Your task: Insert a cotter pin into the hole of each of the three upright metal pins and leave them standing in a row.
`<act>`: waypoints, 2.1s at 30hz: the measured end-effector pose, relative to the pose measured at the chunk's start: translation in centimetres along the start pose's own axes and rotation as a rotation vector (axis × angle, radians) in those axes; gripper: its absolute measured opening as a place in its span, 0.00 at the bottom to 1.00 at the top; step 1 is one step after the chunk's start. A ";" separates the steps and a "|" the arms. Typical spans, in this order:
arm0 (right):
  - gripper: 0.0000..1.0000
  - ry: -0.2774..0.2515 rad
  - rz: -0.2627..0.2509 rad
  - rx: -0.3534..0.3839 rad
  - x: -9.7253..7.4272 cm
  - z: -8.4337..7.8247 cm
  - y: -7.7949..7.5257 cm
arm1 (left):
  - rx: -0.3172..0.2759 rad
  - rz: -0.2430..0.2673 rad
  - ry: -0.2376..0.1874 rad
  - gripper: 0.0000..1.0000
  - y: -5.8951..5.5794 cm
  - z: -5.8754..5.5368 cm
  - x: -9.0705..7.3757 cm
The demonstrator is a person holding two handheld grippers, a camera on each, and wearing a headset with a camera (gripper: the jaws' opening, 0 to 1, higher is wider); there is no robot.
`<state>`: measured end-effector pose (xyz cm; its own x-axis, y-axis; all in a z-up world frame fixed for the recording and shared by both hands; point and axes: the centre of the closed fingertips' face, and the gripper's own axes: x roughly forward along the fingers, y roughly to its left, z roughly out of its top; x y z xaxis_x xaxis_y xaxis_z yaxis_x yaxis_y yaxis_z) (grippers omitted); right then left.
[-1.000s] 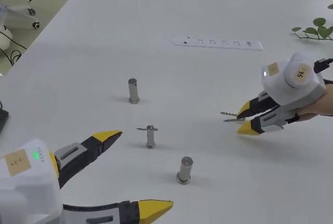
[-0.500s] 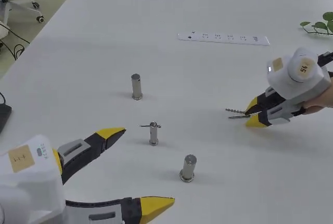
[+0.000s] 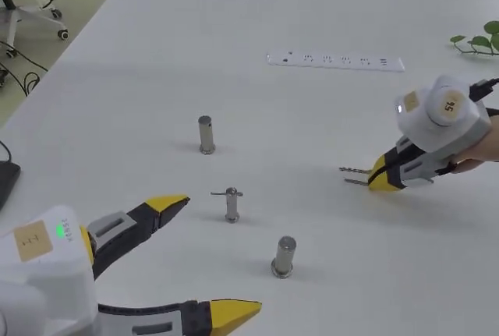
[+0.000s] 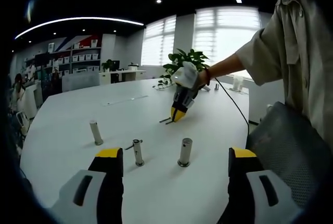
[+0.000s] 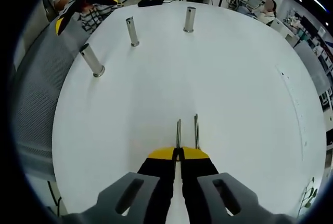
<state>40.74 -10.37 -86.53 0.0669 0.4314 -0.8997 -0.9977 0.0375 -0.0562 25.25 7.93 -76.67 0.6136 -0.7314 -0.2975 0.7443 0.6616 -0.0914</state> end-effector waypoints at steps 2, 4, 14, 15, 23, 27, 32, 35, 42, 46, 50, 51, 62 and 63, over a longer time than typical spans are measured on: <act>0.05 0.009 -0.003 -0.009 0.0 0.0 0.0 | 0.001 0.000 0.002 0.82 0.0 0.0 0.0; 0.04 0.014 -0.007 -0.007 -0.1 0.0 0.0 | -0.001 -0.001 0.004 0.82 -0.1 0.0 0.0; 0.02 0.013 -0.024 -0.018 -0.3 0.3 0.2 | -0.001 -0.014 0.011 0.80 -0.3 0.1 0.1; 0.02 0.011 -0.029 -0.021 -0.4 0.4 0.2 | 0.000 -0.015 0.012 0.80 -0.3 0.1 0.1; 0.02 -0.011 -0.052 -0.062 -1.3 1.9 0.8 | -0.025 -0.015 0.005 0.77 -0.2 0.4 0.1; 0.02 -0.030 -0.067 -0.088 -2.0 3.0 1.3 | -0.060 -0.016 -0.004 0.72 -0.1 0.8 0.1; 0.02 -0.065 -0.079 -0.147 -3.1 5.2 2.8 | -0.083 -0.026 -0.008 0.68 -0.2 1.4 0.2; 0.02 -0.085 -0.082 -0.182 -3.2 5.8 2.8 | -0.086 -0.034 -0.004 0.64 -0.4 1.6 0.4; 0.02 -0.117 -0.076 -0.266 -4.2 8.8 5.8 | -0.084 -0.063 -0.006 0.57 -1.0 2.3 0.9; 0.02 -0.133 -0.069 -0.302 -4.4 10.1 7.2 | -0.103 -0.066 -0.012 0.51 -0.9 2.5 1.1; 0.02 -0.146 -0.059 -0.328 -4.5 11.1 8.5 | -0.126 -0.077 -0.014 0.43 -1.2 2.8 1.4; 0.02 -0.150 -0.057 -0.335 -4.4 11.4 8.7 | -0.128 -0.080 -0.015 0.42 -1.2 2.8 1.5; 0.02 -0.190 -0.047 -0.376 -4.8 13.5 11.3 | -0.205 -0.095 -0.013 0.32 -1.8 3.0 2.4; 0.02 -0.196 -0.047 -0.380 -4.8 13.7 11.6 | -0.216 -0.098 -0.009 0.31 -2.0 2.9 2.6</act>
<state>28.95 0.33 -76.94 0.0764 0.6015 -0.7952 -0.9235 -0.2579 -0.2838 26.16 4.24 -74.52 0.5440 -0.7949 -0.2688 0.7274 0.6064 -0.3211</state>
